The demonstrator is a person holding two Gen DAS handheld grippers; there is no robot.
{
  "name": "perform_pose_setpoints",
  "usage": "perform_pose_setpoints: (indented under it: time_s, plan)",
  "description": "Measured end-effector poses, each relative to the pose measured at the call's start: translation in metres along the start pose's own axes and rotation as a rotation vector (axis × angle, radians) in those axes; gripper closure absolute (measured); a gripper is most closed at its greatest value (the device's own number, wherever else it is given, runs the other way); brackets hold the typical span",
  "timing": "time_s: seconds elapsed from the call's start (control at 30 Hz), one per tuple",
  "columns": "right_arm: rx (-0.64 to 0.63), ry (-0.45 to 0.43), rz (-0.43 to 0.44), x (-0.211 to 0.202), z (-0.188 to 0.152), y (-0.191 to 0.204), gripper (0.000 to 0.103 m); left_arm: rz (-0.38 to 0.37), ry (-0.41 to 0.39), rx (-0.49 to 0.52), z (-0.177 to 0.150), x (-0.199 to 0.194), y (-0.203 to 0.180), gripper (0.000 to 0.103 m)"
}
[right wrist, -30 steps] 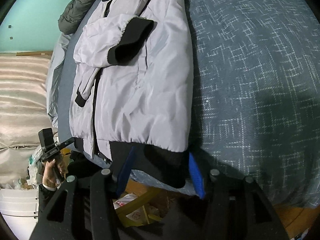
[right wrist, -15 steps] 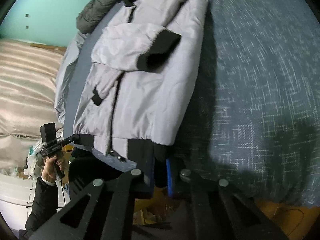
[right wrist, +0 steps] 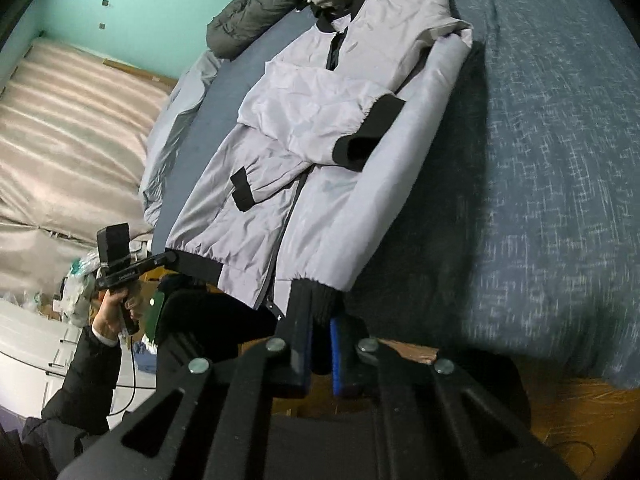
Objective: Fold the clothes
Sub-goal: 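Lift the hem with both grippers and fold it toward the collar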
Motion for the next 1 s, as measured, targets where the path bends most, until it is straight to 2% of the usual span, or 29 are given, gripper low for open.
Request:
perform_pose_setpoints:
  time_s: [0.33,0.43,0.67,1.0]
  plan:
    - [-0.01,-0.007,0.028,0.0,0.0,0.006,0.097,-0.018,-0.023,-0.002,0.007,-0.015,-0.004,0.095]
    - [-0.014,-0.018,0.039,-0.006,0.006,0.007,0.097,-0.019,-0.034,0.006,0.019,-0.022,-0.005,0.095]
    - [-0.056,-0.052,0.057,-0.029,0.048,0.024,0.097,-0.019,-0.073,0.006,0.084,-0.042,0.0,0.095]
    - [-0.072,-0.139,0.036,-0.066,0.165,0.036,0.097,-0.011,-0.127,-0.012,0.219,-0.05,0.019,0.095]
Point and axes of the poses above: each gripper's, at about its wrist camera, not at the fingertips, and x roughly the way its jaws point, y to its left, z to its top, the point moved 5 cm from there along x, roughly the way its jaws point, and after that the axes turned 5 degrees about y, right-handed, at the moved point
